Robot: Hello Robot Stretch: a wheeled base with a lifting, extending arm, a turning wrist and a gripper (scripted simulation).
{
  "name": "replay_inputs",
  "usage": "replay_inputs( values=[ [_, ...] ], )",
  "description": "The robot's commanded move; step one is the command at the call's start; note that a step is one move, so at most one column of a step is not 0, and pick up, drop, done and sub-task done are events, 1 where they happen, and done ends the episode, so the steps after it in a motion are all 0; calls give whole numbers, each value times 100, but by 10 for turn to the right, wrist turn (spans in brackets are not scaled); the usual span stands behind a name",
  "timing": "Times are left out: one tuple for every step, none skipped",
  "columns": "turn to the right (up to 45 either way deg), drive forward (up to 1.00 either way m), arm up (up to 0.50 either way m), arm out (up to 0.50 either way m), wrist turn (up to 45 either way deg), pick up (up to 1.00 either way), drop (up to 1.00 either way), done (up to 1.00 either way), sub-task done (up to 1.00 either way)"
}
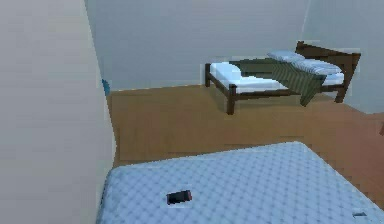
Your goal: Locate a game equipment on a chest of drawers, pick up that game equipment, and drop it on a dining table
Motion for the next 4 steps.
replay_inputs(
  values=[
    [450,0,0,0,0,0,0,0,0],
    [450,0,0,0,0,0,0,0,0],
    [90,0,0,0,0,0,0,0,0],
    [0,0,50,0,0,0,0,0,0]
  ],
)
